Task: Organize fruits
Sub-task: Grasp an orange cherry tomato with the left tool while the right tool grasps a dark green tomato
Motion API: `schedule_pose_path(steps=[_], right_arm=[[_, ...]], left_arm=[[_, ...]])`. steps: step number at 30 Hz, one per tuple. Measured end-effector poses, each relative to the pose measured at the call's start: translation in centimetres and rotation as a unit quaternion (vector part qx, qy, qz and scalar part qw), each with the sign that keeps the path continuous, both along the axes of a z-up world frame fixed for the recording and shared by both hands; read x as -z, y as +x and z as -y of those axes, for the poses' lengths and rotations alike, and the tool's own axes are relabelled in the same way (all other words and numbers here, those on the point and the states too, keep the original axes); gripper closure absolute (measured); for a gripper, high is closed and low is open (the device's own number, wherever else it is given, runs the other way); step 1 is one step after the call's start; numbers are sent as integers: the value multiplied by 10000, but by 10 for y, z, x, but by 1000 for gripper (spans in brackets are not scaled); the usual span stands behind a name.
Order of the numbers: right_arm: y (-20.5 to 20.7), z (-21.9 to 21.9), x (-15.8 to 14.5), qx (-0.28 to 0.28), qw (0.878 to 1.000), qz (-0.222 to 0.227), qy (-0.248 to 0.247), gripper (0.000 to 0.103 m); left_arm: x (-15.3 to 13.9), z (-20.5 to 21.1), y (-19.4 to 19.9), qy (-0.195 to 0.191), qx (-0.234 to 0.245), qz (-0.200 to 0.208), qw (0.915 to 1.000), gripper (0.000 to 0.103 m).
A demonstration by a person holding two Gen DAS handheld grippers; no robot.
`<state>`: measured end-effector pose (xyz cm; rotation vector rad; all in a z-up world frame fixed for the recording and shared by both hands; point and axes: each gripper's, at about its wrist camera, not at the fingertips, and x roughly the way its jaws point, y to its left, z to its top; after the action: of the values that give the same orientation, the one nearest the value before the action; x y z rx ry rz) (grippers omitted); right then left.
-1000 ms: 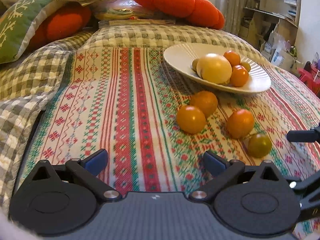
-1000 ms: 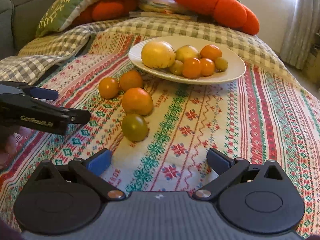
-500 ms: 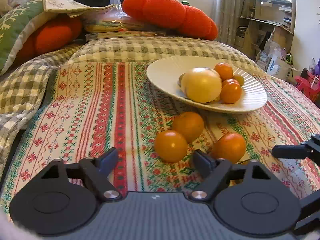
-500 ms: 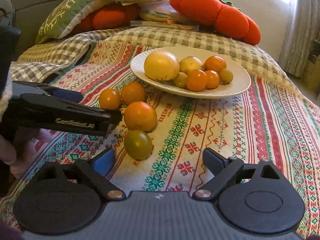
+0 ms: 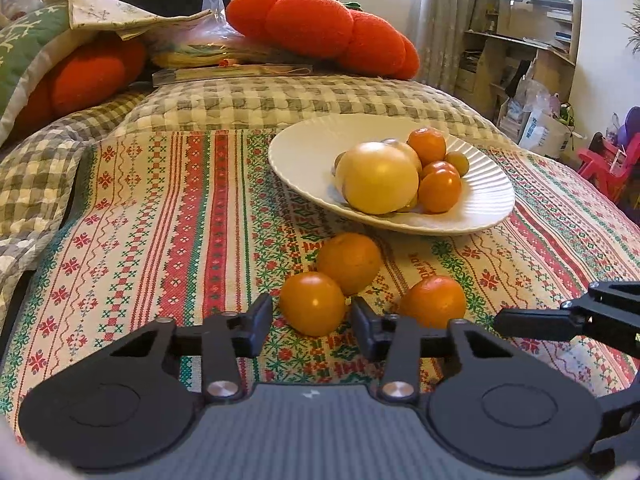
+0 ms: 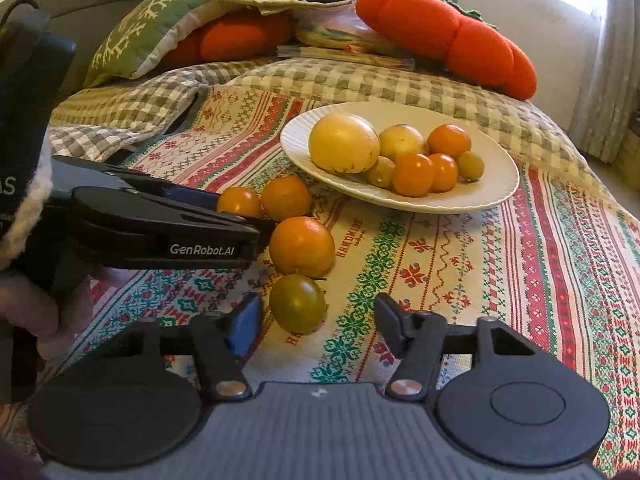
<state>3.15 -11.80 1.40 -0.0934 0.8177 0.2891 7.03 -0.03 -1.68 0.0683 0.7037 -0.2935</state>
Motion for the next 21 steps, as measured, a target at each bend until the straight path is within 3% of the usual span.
schedule_pose_path(steps=[4,12,21], right_arm=[[1,1,-1,17,10000,-45,77,59],[0,3,-4,18,9996,-146,234,71],[-1,3,-7,27,9991,-267,331,77]], left_arm=[[-1,-2,0,-16,-26,-51,10000,77],[-4,-3,-3,24,-32,-140,9999,77],[-8,-6,-11,-8,-106,-326,9994,78]])
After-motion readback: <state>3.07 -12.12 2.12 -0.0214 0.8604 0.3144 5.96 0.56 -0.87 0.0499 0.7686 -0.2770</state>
